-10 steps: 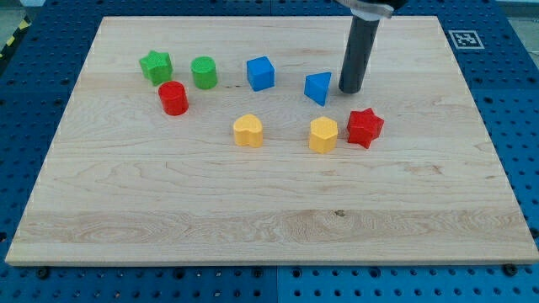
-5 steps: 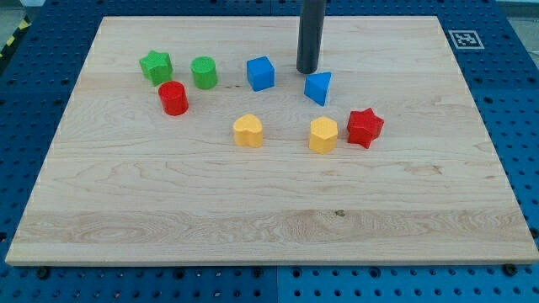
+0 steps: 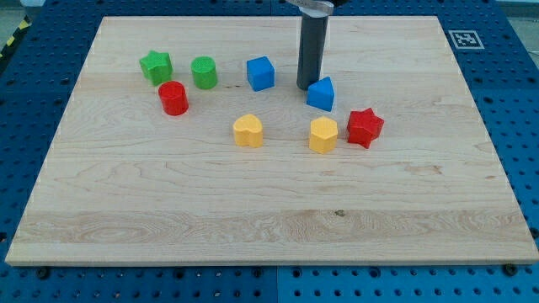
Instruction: Move the blue triangle top left of hexagon
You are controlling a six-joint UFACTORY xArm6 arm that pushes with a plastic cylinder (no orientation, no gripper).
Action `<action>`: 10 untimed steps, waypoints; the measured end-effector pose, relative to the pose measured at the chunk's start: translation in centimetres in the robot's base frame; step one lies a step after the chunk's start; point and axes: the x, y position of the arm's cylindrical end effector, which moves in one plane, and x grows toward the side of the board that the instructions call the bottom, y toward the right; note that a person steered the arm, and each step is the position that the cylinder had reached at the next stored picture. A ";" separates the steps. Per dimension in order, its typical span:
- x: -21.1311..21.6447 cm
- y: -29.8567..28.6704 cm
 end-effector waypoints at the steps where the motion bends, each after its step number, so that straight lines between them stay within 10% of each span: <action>1: -0.9 0.8; 10: 2.8 2.7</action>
